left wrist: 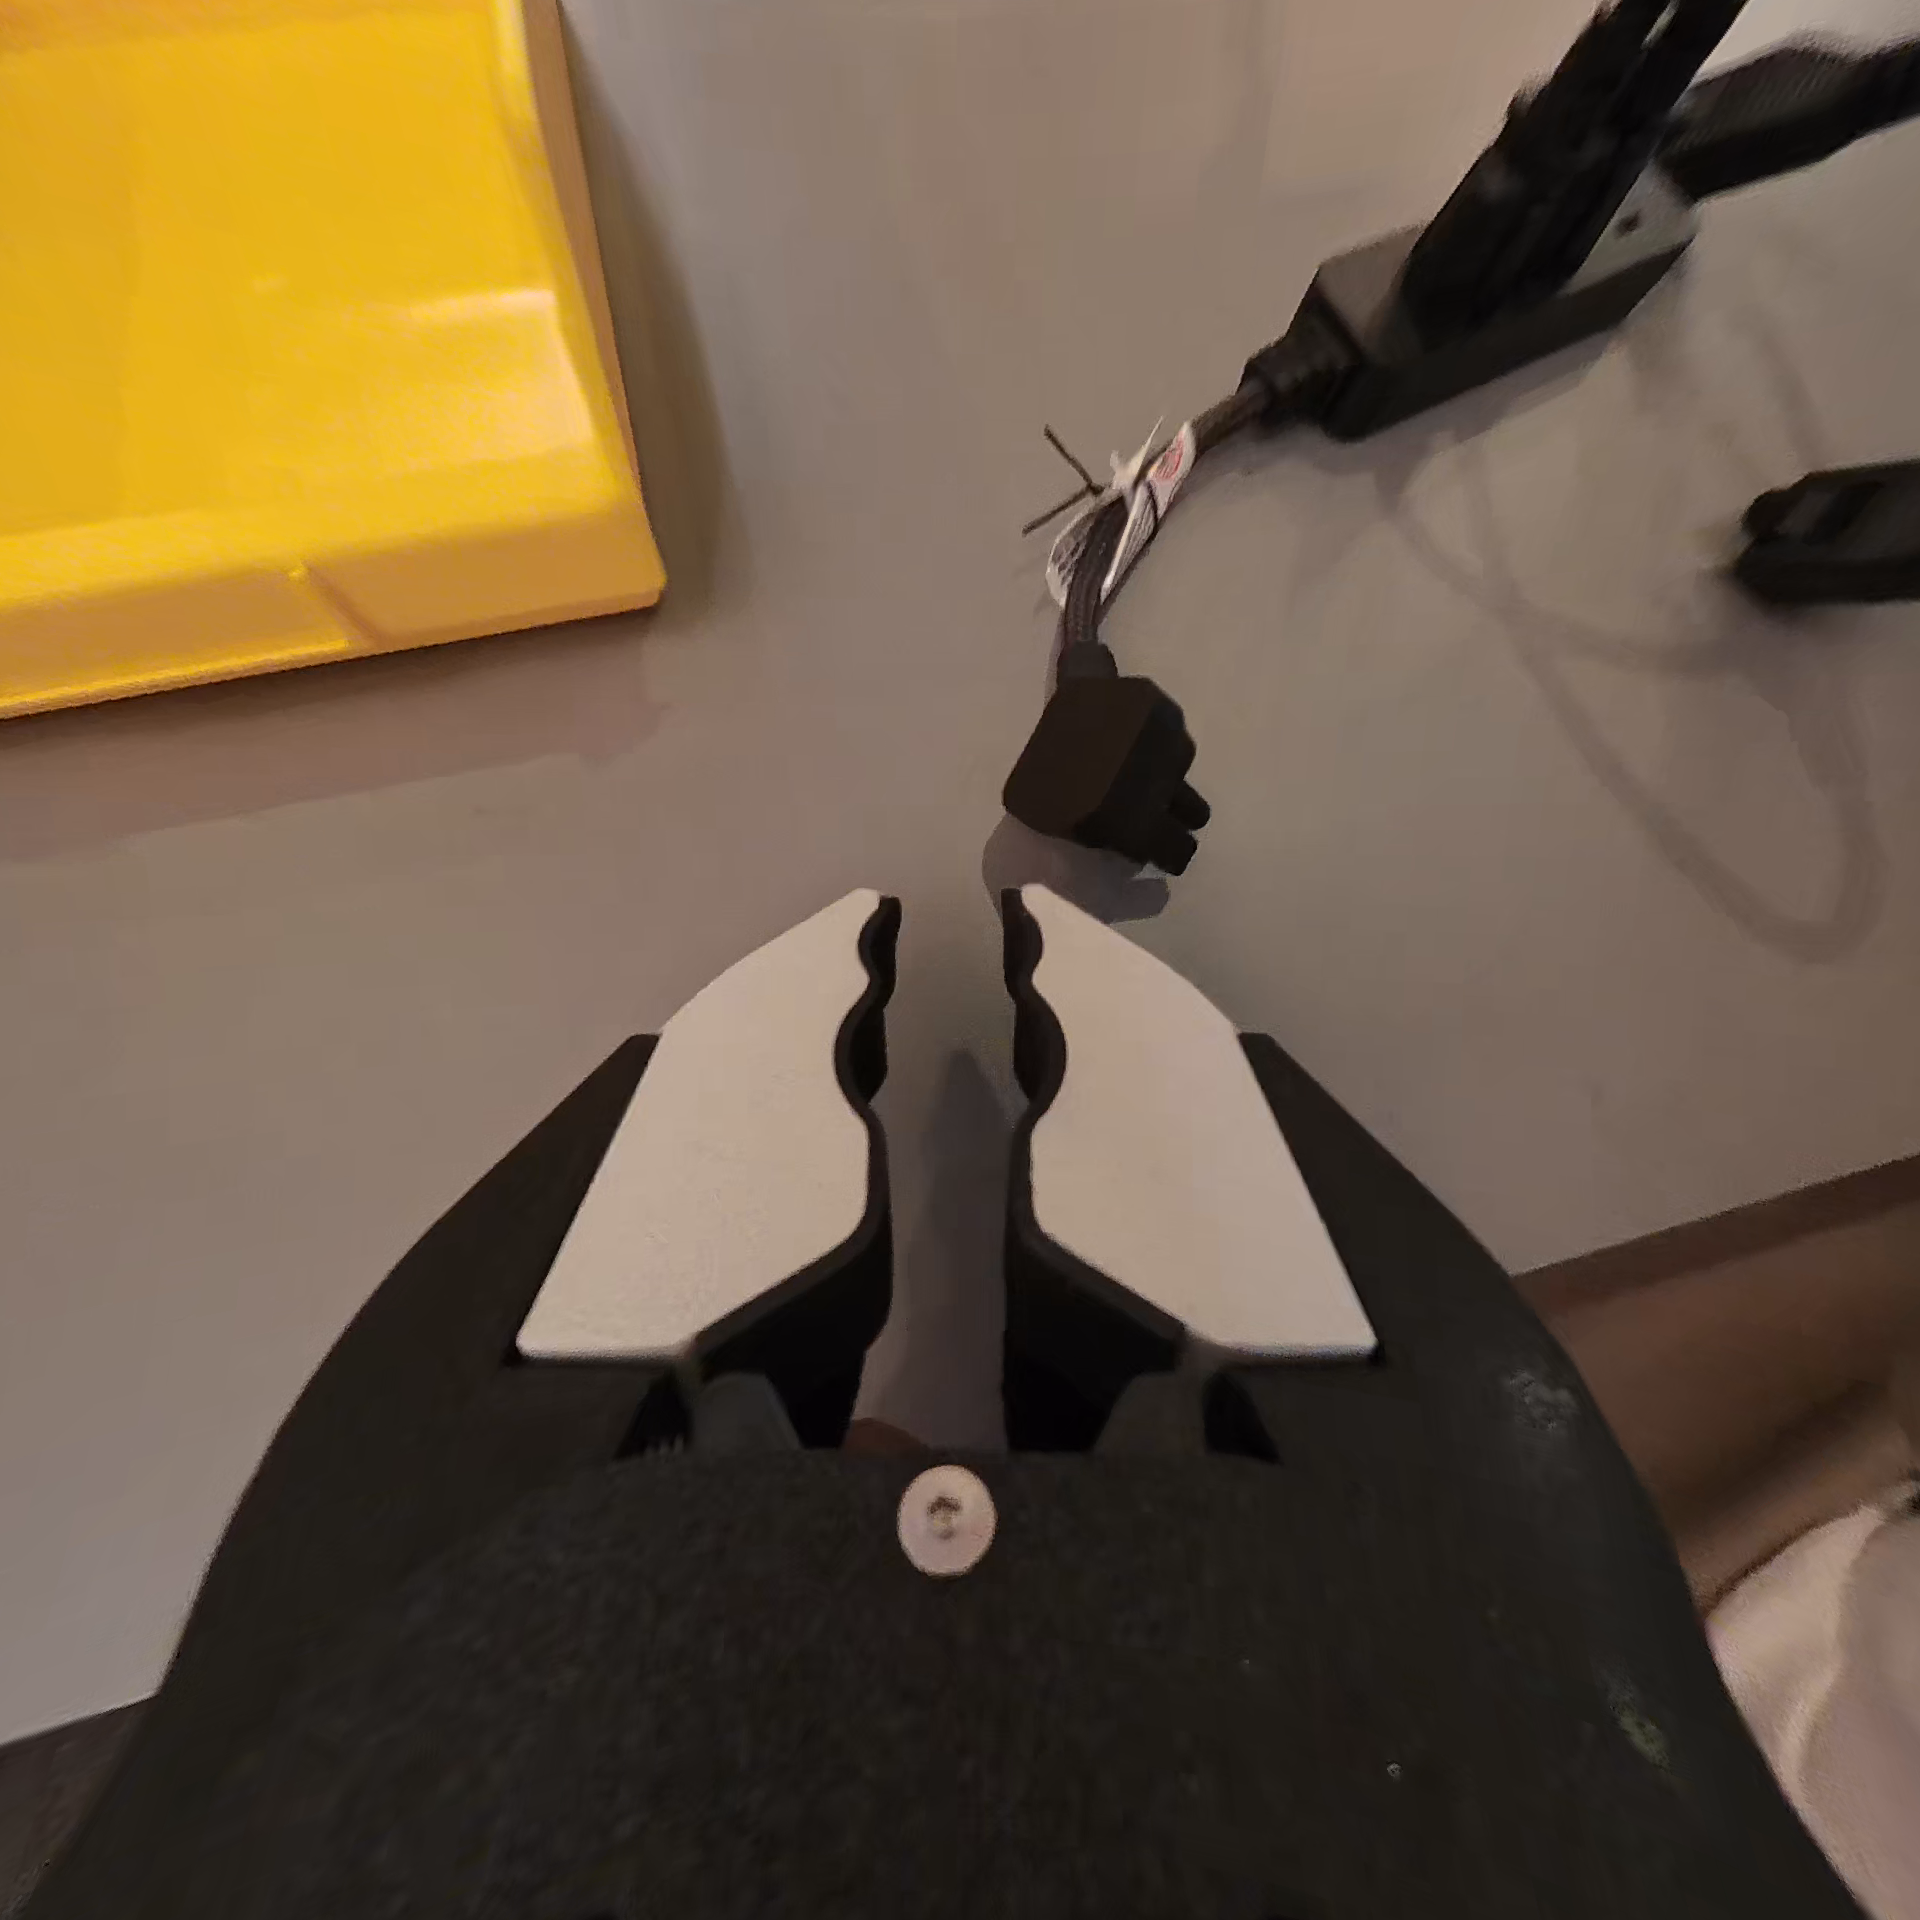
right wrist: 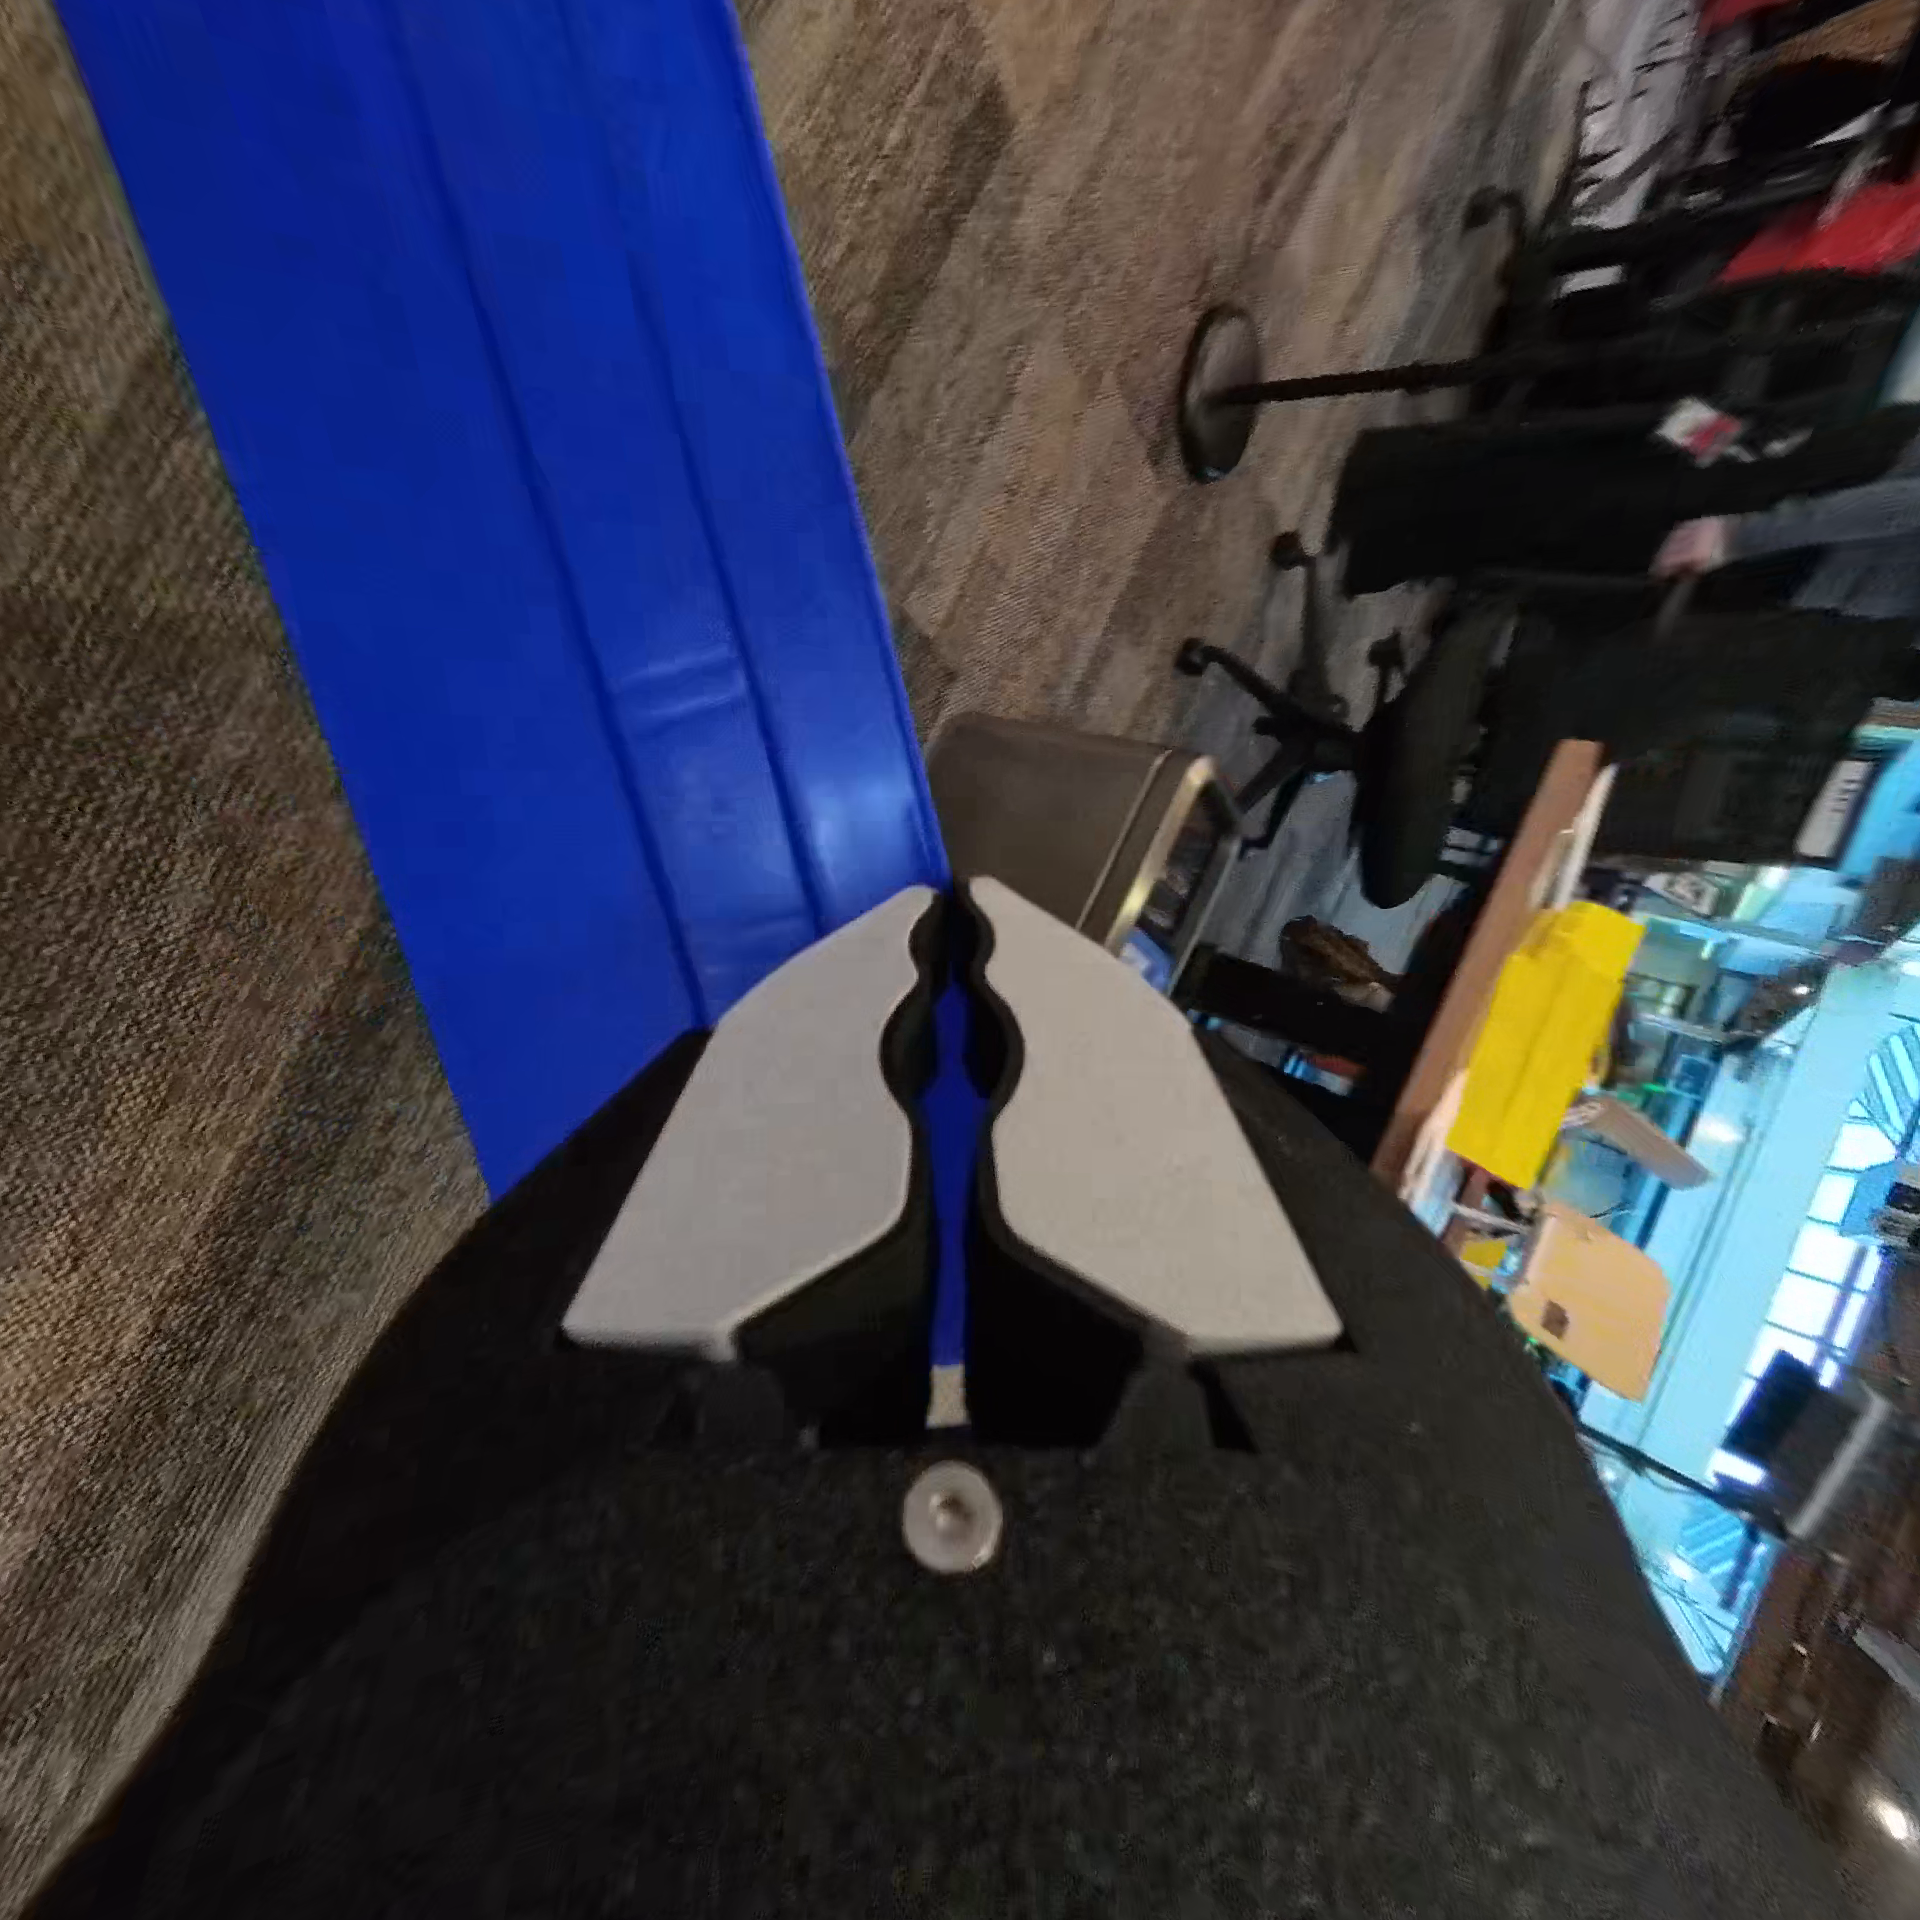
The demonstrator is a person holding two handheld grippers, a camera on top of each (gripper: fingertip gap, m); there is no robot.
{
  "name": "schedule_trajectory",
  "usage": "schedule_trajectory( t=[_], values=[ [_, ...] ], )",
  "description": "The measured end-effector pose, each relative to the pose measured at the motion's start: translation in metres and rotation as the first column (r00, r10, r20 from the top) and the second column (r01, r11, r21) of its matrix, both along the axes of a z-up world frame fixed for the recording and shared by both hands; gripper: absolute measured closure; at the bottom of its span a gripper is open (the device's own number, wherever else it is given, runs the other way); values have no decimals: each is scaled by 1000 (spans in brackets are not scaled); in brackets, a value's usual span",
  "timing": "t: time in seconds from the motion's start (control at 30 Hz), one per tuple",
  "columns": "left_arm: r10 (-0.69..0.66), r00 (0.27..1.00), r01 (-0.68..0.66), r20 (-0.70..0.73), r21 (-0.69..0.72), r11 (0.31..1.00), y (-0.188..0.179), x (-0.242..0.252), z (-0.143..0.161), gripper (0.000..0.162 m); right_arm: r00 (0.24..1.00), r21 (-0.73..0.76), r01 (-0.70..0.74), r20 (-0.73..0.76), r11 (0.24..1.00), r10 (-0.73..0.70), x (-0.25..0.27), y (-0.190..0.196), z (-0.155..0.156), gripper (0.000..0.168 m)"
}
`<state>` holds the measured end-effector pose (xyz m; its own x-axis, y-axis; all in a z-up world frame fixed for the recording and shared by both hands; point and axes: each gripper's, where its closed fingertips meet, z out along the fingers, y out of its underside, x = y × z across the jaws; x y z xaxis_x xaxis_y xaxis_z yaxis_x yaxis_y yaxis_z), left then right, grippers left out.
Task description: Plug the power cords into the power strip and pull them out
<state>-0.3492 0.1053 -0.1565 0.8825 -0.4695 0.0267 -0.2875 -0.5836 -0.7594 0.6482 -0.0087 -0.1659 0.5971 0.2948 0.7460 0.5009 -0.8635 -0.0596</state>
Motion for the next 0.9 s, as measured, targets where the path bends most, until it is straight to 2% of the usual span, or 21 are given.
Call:
schedule_trajectory(
  t=[0.1, 0.2, 0.27, 0.33, 0.47, 0.57, 0.6, 0.63, 0.67, 0.73, 0.9],
  values=[
    [-24, 994, 22, 108, 24, 999, -3, -1, 12, 143, 994, 133, -95, 73, 987, 86, -55, 22, 87, 168],
    [-75, 984, 66, 161, 63, 996, -8, 2, 24, 143, 964, 208, -245, 161, 947, 213, -139, 52, 162, 168],
    [-112, 979, 95, 170, 105, 990, -13, 5, 31, 143, 932, 241, -345, 206, 907, 300, -202, 73, 198, 168],
    [-146, 971, 124, 187, 128, 984, -20, 9, 36, 142, 895, 264, -437, 223, 860, 386, -261, 89, 218, 168],
    [-190, 957, 155, 218, 170, 973, -36, 14, 42, 143, 827, 296, -562, 227, 773, 514, -358, 104, 213, 168],
    [-218, 947, 170, 238, 205, 964, -42, 16, 50, 142, 819, 304, -571, 157, 762, 552, -401, 100, 178, 168],
    [-224, 942, 173, 251, 210, 962, -43, 17, 52, 142, 783, 351, -615, 162, 707, 600, -423, 99, 173, 168],
    [-231, 936, 177, 265, 211, 961, -45, 19, 53, 142, 780, 368, -611, 127, 701, 613, -440, 95, 164, 168],
    [-236, 932, 181, 276, 210, 961, -45, 19, 54, 142, 788, 361, -597, 98, 716, 608, -451, 91, 154, 168],
    [-249, 923, 191, 293, 213, 958, -45, 21, 57, 142, 772, 376, -612, 90, 696, 630, -474, 84, 139, 168],
    [-263, 915, 200, 305, 221, 954, -38, 27, 62, 140, 836, 316, -522, 7, 792, 548, -475, 65, 84, 168]
  ],
)
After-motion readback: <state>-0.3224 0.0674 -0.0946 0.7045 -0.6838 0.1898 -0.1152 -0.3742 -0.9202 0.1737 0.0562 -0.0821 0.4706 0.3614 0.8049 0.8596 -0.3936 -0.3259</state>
